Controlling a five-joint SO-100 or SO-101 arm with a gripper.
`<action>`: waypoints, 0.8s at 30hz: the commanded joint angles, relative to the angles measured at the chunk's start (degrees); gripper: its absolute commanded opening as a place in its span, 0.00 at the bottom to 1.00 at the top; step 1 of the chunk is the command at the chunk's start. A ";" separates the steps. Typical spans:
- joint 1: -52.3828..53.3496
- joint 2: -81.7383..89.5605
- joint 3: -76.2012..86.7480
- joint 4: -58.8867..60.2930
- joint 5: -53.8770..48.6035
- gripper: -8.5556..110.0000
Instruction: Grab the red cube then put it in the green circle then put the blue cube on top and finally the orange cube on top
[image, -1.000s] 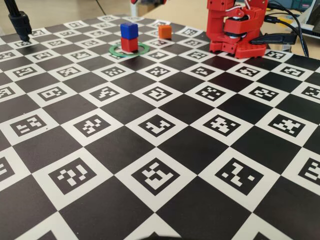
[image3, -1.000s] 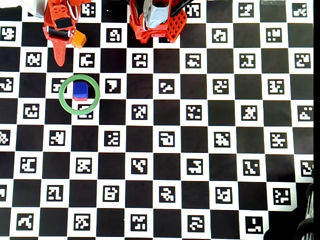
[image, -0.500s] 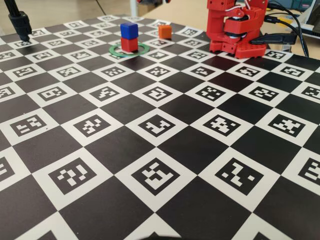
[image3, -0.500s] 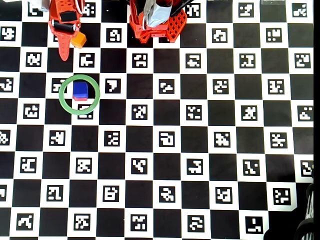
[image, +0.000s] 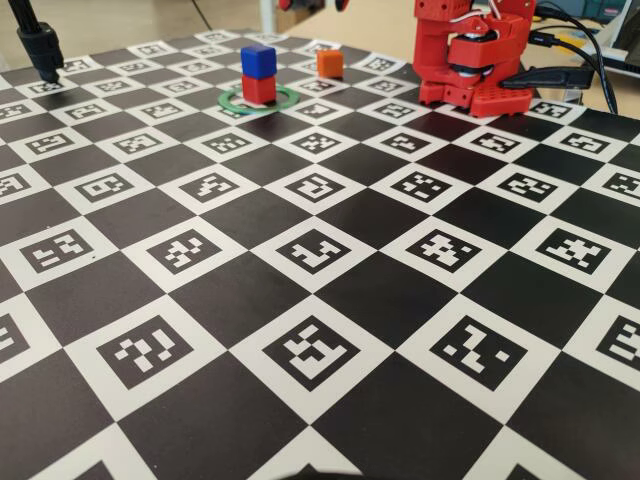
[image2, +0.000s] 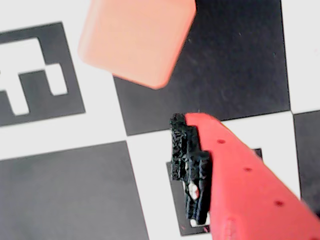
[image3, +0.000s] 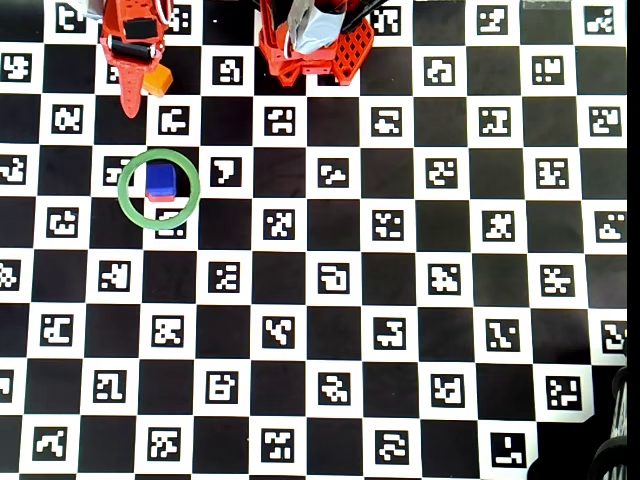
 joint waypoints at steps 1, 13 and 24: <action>1.14 3.43 -0.18 -1.76 -1.41 0.46; 4.92 1.05 4.57 -9.23 -5.89 0.46; 6.15 0.79 11.78 -13.80 -7.47 0.46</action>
